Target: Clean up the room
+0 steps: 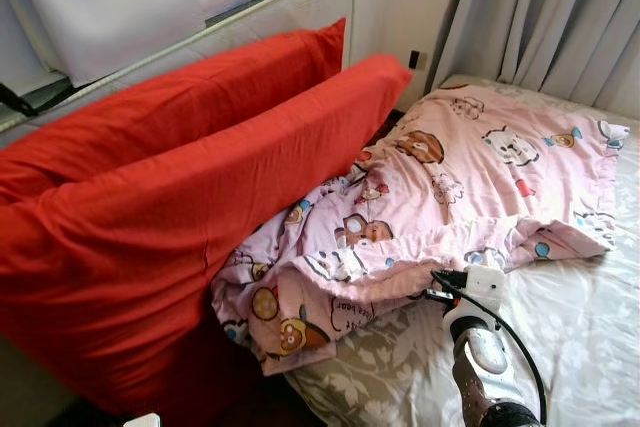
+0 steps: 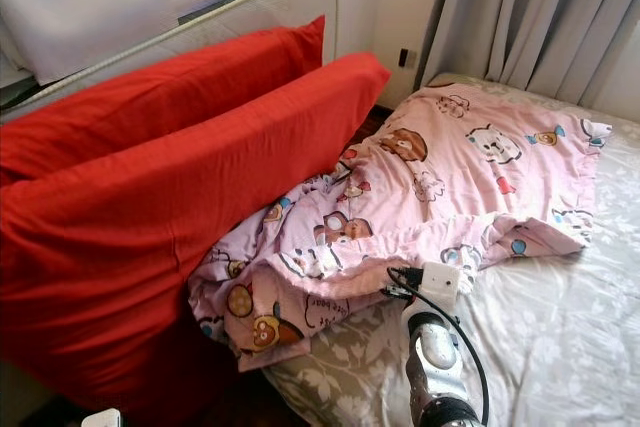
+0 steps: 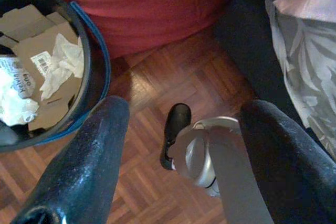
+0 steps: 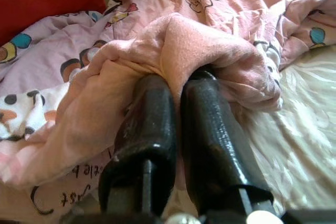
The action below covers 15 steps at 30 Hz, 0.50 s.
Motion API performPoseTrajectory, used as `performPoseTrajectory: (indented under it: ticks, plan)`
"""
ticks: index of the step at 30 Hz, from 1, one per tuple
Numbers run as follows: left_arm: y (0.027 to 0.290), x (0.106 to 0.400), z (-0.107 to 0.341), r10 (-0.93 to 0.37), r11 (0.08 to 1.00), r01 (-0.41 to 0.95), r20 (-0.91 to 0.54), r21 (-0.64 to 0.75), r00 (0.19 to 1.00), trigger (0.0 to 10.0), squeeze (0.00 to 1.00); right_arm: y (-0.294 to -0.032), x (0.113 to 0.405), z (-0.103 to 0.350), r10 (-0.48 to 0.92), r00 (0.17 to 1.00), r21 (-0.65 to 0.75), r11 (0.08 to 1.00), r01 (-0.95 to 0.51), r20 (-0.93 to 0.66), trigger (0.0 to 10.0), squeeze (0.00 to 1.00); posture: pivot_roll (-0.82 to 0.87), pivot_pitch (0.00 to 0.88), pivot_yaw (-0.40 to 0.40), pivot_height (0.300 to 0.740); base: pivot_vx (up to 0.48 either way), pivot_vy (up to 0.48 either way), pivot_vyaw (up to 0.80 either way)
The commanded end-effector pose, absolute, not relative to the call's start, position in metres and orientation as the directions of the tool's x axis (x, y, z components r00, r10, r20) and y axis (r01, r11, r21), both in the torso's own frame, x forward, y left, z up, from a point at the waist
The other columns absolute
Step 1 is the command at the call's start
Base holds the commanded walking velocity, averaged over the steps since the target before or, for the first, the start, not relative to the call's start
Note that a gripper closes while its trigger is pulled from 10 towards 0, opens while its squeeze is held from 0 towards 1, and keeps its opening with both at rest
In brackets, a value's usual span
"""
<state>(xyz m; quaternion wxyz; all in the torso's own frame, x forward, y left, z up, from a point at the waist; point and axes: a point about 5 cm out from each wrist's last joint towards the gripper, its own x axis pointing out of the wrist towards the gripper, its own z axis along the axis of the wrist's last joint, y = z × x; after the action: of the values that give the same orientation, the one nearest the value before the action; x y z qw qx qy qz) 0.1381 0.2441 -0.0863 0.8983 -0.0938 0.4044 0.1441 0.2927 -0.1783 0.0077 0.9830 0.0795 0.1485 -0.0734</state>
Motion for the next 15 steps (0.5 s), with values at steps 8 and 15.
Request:
performPoseTrajectory:
  ticks: [8, 15]
  plan:
    - [0.2463, 0.1306, -0.0888, 0.179, 0.945, -0.326, -0.773, -0.037, 0.608, 10.0, 0.00, -0.1794, 0.2941, 0.0103, -0.136, 0.948, 0.131, 0.975, 0.180, -0.289, 10.0, 0.00, 0.00, 0.022, -0.011, 0.740, -0.272, 0.000, 0.00]
    - [0.2459, 0.1305, -0.0890, 0.175, 0.947, -0.320, -0.775, -0.037, 0.607, 10.0, 0.00, -0.1827, 0.2939, 0.0108, -0.156, 0.945, 0.120, 0.973, 0.197, -0.287, 10.0, 0.00, 0.00, 0.024, -0.011, 0.740, -0.272, 0.000, 0.00]
